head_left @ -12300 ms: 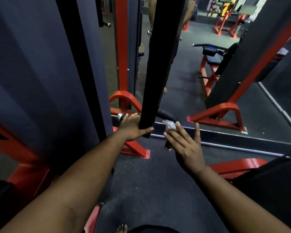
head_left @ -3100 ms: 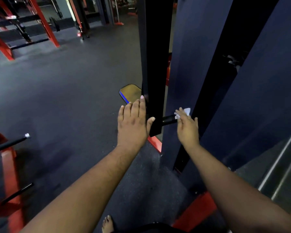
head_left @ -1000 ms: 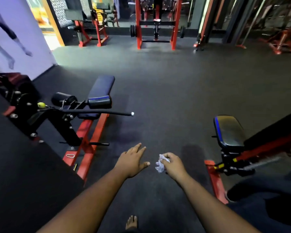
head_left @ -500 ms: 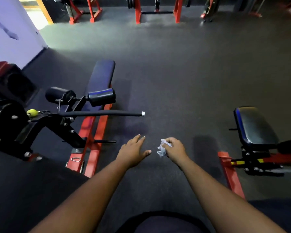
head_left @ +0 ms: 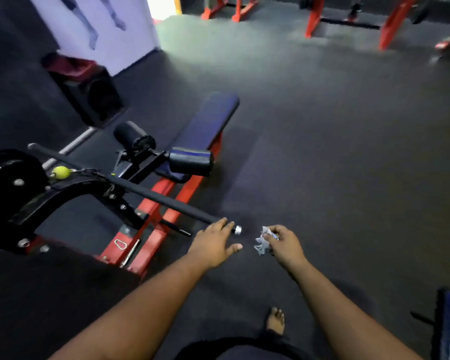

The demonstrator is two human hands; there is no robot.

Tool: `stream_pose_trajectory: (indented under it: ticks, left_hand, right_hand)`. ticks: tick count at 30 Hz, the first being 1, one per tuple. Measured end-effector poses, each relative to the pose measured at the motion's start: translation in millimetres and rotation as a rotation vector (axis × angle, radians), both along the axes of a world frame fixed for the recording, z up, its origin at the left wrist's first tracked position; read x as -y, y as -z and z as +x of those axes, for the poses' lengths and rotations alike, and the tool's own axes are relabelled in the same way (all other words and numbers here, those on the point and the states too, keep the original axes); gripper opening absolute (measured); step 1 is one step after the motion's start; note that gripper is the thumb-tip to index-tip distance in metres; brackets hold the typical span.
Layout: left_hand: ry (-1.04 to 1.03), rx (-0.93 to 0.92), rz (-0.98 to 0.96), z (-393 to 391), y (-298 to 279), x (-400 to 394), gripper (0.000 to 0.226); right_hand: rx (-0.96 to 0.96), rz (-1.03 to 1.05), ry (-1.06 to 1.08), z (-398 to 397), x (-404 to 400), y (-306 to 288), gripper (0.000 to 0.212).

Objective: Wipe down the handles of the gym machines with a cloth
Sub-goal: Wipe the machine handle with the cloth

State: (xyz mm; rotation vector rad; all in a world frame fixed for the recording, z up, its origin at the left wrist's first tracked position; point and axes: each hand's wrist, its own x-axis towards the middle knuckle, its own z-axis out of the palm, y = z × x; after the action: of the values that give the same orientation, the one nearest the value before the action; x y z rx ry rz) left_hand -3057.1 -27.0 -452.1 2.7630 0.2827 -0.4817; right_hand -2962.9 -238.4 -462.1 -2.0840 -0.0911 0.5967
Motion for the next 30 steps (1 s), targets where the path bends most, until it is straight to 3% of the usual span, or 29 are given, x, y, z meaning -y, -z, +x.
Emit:
stream_pose_trajectory:
  ticks: [7, 15, 22, 30]
  left_hand:
    - [-0.264, -0.051, -0.031, 86.1, -4.4, -9.9, 0.086]
    - [-0.529, -0.062, -0.082, 160.2, 28.8, -75.0, 0.086]
    - [-0.73, -0.082, -0.135, 191.7, 40.7, -127.3, 0.085]
    - [-1.057, -0.012, -0.147, 175.1, 47.5, -149.8, 0.083]
  right_hand:
    - [0.07, -0.049, -0.359, 141.3, -48.4, -22.9, 0.007]
    - [0.061, -0.035, -0.682, 244.0, -156.0, -15.5, 0.006]
    - [0.01, -0.091, -0.853, 300.7, -233.9, -15.0, 0.007]
    - [-0.089, -0.081, -1.129, 316.7, -346.6, 16.8, 0.005]
